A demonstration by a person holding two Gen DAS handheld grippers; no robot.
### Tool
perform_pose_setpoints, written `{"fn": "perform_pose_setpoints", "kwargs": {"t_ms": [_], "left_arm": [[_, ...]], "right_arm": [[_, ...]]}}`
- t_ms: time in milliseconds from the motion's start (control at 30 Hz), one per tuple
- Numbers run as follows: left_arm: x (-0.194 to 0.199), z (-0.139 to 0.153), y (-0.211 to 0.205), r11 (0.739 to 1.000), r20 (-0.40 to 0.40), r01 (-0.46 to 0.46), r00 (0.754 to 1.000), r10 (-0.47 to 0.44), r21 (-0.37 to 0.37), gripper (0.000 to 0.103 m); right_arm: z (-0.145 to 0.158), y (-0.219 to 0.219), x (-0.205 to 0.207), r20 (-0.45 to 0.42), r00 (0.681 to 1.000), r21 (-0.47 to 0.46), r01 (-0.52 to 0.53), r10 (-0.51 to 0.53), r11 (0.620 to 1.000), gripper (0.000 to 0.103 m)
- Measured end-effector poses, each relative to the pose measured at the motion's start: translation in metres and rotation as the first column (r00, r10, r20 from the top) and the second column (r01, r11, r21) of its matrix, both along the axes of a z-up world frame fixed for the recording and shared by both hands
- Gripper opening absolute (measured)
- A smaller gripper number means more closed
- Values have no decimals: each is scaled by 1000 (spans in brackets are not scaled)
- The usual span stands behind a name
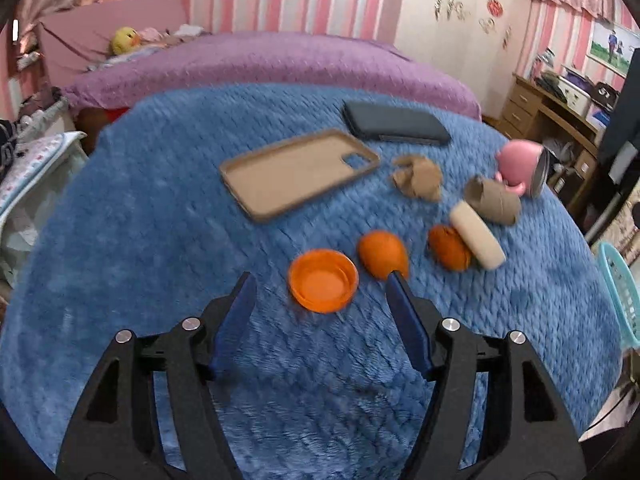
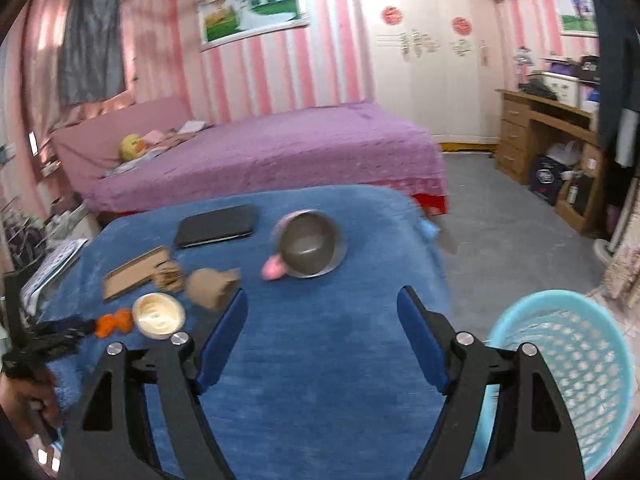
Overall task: Collect trash
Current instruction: 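Grasp the orange lid with the left tool while the right grasps the cream round container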
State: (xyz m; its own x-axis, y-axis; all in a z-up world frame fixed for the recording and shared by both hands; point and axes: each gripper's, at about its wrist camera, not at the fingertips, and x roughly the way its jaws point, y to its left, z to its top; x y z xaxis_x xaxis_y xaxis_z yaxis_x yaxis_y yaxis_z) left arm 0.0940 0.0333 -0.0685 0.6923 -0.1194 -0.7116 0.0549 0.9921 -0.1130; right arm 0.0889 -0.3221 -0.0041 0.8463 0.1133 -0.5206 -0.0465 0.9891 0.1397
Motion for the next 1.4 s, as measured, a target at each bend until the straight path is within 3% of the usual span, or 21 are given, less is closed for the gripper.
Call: {"fn": "perform_pose_setpoints", "kwargs": {"t_ms": [167,333,600,800,900,967,1067,1300,1400], "left_arm": [[7,-15,3,1000,-46,-17,999,18,21,64],[11,-23,4,1000,-75,18,997,-18,1,38],[8,-13,22,998,-27,-17,1000,16,-57,38],[1,-5,27,999,7,-21,1000,21,-47,38],[0,-5,27,999,8,-16,1000,17,-48,38],[0,-4,26,999,12,-14,1000,15,-49,38],[-2,-1,27,998,21,-11,1000,13,-54,38],[-7,8,28,998,49,-9,999,12,-68,38],[-10,15,22,997,65,9,998,-3,-81,38]], "right_arm": [[-15,55,12,-55,994,-8,-91,90,996,78],[-23,93,20,-78,985,-51,-158,154,986,78],[-42,149,34,-145,958,-98,-264,249,959,78],[-62,187,46,-192,952,-278,-286,239,917,77],[-73,199,53,-226,948,-350,-293,223,890,59],[-77,203,54,-238,942,-352,-311,237,883,32],[-67,198,48,-204,945,-328,-311,255,892,22],[-35,154,31,-119,952,-152,-299,283,942,17],[-24,136,24,-93,956,-101,-288,279,952,9]]}}
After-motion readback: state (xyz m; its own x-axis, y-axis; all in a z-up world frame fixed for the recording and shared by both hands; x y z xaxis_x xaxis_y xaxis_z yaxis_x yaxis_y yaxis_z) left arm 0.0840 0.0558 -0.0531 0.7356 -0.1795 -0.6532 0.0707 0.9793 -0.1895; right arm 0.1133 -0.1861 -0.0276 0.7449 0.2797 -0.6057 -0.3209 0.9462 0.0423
